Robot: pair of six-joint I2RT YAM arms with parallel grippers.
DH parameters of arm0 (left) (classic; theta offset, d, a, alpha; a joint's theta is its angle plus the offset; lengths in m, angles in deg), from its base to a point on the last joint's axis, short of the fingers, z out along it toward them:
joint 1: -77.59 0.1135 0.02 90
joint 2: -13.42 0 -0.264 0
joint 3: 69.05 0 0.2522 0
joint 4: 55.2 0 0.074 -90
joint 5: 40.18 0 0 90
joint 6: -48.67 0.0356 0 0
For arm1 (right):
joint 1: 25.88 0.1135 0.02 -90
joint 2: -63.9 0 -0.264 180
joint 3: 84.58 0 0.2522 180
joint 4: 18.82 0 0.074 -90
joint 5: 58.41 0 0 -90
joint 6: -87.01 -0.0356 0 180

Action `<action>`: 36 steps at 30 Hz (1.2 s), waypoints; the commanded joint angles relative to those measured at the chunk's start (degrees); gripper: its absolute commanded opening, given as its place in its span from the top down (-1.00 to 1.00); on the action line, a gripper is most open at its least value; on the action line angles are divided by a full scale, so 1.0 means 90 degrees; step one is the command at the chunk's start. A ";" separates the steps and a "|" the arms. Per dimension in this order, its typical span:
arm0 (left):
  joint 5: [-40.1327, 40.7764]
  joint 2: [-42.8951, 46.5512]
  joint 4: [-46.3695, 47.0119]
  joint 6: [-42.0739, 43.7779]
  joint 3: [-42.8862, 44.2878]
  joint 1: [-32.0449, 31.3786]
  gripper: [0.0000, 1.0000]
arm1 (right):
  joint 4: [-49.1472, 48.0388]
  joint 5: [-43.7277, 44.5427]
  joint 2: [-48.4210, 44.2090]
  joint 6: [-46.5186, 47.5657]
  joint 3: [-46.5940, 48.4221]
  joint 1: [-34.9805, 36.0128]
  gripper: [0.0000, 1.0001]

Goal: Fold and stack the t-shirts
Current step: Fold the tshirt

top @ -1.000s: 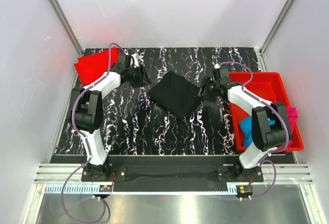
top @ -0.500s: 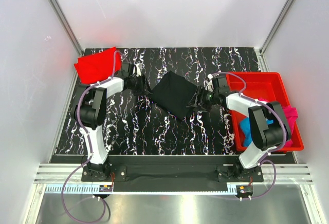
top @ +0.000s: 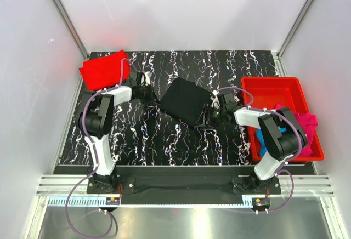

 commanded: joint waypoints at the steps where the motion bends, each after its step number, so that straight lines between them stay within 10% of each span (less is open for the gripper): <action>1: 0.0002 0.0442 0.0082 0.0016 -0.0335 -0.0014 1.00 | -0.0369 0.0210 -0.0101 0.0067 -0.0087 0.0073 0.02; 7: 0.0237 0.0871 0.0239 -0.0179 -0.0716 -0.0014 1.00 | -0.0437 0.0112 -0.0247 0.0164 -0.0205 0.0063 0.96; 20: 0.1086 0.2102 -0.1059 -0.1164 -0.1849 -0.0131 1.00 | 0.0763 0.0805 -0.1233 0.0428 -0.0898 0.0063 1.00; 22: 0.1164 0.2171 -0.1206 -0.1244 -0.1879 -0.0141 0.76 | 0.1016 0.0913 -0.1341 0.0419 -0.0879 0.0063 1.00; 27: 0.1487 0.2560 -0.1666 -0.1117 -0.1529 -0.0112 0.33 | 0.1973 0.0999 -0.1905 0.0497 -0.0518 0.0073 0.00; 36: 0.0257 0.1157 -0.1364 0.0591 0.0913 -0.0121 0.03 | 0.2523 0.0915 -0.1324 0.0916 0.1102 -0.0463 -0.28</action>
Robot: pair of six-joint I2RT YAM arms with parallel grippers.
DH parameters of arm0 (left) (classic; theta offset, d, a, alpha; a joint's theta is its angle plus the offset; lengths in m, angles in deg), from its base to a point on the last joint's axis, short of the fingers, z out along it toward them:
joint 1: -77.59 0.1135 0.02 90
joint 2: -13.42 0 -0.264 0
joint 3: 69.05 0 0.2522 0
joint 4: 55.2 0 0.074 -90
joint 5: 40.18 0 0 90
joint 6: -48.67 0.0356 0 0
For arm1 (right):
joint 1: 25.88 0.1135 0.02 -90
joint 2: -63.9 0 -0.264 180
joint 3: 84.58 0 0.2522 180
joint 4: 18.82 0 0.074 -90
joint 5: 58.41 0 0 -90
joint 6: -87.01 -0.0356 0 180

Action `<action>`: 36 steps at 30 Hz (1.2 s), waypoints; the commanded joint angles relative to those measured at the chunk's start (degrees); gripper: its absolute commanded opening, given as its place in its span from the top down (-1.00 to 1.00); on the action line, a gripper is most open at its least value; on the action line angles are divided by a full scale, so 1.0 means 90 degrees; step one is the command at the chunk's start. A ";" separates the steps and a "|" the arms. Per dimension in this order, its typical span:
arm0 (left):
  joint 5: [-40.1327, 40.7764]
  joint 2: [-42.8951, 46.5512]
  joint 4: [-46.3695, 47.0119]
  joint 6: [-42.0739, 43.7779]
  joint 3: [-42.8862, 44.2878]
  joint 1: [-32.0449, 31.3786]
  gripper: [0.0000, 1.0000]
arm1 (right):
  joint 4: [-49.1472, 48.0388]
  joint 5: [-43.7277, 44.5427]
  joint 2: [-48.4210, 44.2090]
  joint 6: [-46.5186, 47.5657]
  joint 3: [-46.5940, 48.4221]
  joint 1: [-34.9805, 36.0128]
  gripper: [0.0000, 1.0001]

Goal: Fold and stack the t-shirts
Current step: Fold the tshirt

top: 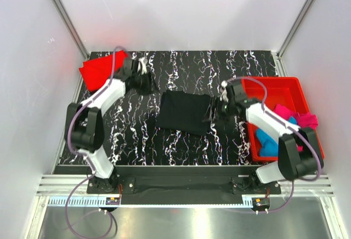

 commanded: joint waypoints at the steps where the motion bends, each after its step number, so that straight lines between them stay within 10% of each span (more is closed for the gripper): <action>1: -0.0629 -0.0692 0.0361 0.1006 0.0777 0.0003 0.03 | -0.0207 -0.0163 0.0550 0.0481 0.0729 -0.0384 -0.25; 19: -0.1880 -0.2852 0.1063 0.1029 0.2263 -0.0017 -0.01 | -0.0521 -0.0719 0.3109 0.1254 0.2849 -0.1185 -0.32; 21: -0.1880 -0.2930 0.1113 0.0989 0.2282 -0.0017 0.24 | -0.0550 -0.0807 0.3276 0.1283 0.2947 -0.1243 -0.27; 26: -0.1871 -0.2969 0.1357 0.0872 0.2126 0.0051 1.00 | -0.0853 -0.1062 0.3461 0.1391 0.2879 -0.1263 0.01; 32: -0.1920 -0.2862 0.1855 0.0306 0.1697 0.0343 1.00 | -0.1194 -0.0974 0.3638 0.1391 0.2723 -0.1322 0.98; 36: -0.1909 -0.2589 0.2449 -0.0230 0.1141 0.0579 1.00 | -0.1419 -0.0973 0.3618 0.1303 0.2596 -0.1429 1.00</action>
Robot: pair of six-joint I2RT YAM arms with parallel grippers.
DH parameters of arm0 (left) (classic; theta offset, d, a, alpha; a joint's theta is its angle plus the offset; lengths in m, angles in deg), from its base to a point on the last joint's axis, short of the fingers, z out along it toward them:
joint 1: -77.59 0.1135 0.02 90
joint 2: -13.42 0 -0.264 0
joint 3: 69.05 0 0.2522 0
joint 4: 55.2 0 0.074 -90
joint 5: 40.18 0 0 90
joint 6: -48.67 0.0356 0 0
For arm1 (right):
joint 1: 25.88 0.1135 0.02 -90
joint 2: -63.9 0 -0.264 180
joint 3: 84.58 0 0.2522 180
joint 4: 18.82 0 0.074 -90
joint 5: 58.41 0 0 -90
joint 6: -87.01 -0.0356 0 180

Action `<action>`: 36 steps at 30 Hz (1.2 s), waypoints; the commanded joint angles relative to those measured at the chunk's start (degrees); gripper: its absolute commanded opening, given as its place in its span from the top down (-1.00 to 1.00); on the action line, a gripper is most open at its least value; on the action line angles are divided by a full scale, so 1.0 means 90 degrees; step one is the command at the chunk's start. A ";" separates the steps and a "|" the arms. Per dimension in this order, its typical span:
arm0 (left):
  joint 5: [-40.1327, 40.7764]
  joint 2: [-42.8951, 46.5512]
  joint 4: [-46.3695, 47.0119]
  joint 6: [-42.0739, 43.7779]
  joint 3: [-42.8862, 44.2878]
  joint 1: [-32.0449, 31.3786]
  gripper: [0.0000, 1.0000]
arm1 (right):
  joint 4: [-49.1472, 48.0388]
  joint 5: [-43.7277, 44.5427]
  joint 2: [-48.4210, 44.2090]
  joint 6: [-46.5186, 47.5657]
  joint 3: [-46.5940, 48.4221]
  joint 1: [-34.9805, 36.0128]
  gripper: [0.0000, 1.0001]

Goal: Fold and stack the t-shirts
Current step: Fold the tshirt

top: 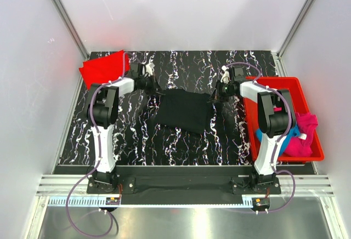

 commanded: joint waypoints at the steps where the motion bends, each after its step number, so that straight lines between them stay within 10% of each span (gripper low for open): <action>1: -0.0074 0.0479 0.0930 -0.0472 -0.0436 0.0282 1.00 | -0.0358 -0.0109 -0.0022 0.0021 0.0009 -0.0125 1.00; 9: 0.0053 0.0637 0.0757 -0.0638 -0.0272 0.0302 1.00 | -0.0739 -0.0520 -0.0189 -0.0321 0.0087 -0.0125 1.00; 20: 0.1602 0.1094 -0.0501 -0.0230 0.0197 0.0263 0.29 | 0.0674 0.0494 -0.0528 -0.0438 0.0497 -0.0125 -0.12; 24: 0.2378 0.1816 -0.0788 -0.0110 -0.0074 0.0175 0.25 | 0.1107 0.0088 -0.1066 -0.0506 0.0274 -0.0086 0.05; 36: -0.0298 0.1847 0.2093 -0.1761 -0.2672 -0.0118 0.30 | -0.1236 -0.1672 -0.0990 -0.1425 -0.1455 0.0011 0.18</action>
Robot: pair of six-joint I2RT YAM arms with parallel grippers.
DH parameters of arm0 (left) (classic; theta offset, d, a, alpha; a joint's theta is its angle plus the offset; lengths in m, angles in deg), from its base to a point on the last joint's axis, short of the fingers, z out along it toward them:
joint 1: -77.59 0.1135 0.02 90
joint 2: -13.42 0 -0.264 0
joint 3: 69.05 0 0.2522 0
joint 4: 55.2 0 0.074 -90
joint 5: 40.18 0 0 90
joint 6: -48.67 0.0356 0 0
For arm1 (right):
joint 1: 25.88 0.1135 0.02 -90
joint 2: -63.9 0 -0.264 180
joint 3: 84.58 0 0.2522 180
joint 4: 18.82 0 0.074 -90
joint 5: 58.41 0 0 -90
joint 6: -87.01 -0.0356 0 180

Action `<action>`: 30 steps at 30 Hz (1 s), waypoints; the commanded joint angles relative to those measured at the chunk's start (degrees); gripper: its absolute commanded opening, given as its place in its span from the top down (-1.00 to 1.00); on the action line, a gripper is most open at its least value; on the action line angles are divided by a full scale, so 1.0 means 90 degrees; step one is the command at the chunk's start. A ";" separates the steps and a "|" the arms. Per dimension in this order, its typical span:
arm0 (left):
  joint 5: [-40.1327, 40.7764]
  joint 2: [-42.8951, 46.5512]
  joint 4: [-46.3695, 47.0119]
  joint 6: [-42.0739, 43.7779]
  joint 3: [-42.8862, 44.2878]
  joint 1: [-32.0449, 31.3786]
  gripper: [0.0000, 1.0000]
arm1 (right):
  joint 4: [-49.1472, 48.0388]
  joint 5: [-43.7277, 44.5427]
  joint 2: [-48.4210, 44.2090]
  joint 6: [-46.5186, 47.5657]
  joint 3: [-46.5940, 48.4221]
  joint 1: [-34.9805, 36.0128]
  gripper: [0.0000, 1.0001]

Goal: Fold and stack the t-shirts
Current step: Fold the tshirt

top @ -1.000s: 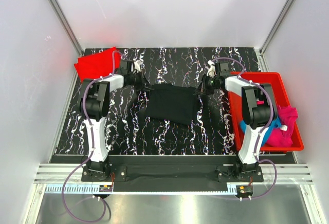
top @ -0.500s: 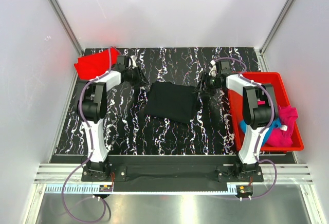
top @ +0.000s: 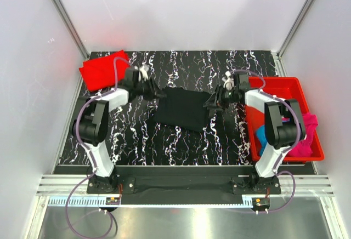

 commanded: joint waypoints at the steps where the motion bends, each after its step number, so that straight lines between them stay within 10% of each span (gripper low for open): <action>1: -0.0745 -0.0552 0.0933 -0.0542 -0.0529 0.0040 0.31 | -0.0802 -0.0390 0.0351 -0.0273 -0.0294 0.0036 0.17; 14: 0.1061 0.0257 -0.2112 0.1205 0.0943 0.0167 -0.05 | 0.0262 0.0373 -0.0271 0.0420 -0.0275 0.0065 0.08; 19: 0.0877 -0.0328 -0.3079 0.2005 0.1540 0.0284 -0.13 | 0.0233 0.0596 -0.0439 0.0411 -0.0266 0.0075 -0.70; 30: 0.0681 -0.0963 -0.2925 0.2231 0.1356 0.0284 -0.22 | -0.0654 0.1709 0.0459 -0.0165 -0.0206 0.0826 -0.50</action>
